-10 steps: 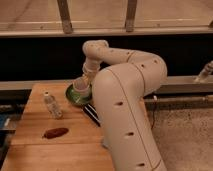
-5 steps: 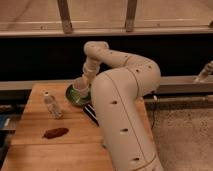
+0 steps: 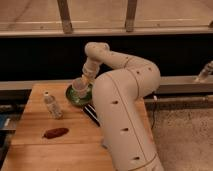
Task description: Place the ceramic cup in the ceramic bowl
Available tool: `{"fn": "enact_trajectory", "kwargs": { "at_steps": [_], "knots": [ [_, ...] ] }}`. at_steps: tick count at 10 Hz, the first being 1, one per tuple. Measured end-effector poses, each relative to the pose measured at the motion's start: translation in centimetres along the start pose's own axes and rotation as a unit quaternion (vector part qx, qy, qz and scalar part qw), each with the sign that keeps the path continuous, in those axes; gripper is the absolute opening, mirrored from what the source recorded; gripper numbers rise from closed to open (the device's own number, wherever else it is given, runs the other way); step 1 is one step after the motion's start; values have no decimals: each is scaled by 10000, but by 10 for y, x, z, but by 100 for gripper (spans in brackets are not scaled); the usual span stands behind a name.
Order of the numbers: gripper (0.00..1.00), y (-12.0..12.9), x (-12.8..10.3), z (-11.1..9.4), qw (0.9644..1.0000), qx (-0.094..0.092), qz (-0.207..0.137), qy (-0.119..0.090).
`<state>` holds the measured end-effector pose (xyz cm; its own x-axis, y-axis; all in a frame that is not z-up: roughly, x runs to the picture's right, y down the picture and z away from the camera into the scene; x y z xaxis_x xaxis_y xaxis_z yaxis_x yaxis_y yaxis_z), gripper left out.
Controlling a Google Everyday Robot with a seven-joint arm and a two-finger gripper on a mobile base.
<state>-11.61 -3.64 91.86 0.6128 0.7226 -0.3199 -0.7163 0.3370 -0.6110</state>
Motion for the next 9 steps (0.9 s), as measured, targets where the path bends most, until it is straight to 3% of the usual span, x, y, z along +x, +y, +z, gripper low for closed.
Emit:
{"fn": "enact_trajectory", "kwargs": {
  "at_steps": [2,5,9],
  "knots": [
    [79,0,3,1,10000,-25,20,10],
    [80,2,3,-8,10000,27,5,-22],
    [80,12,-1,-65,9985,407,0,-366]
  ]
}}
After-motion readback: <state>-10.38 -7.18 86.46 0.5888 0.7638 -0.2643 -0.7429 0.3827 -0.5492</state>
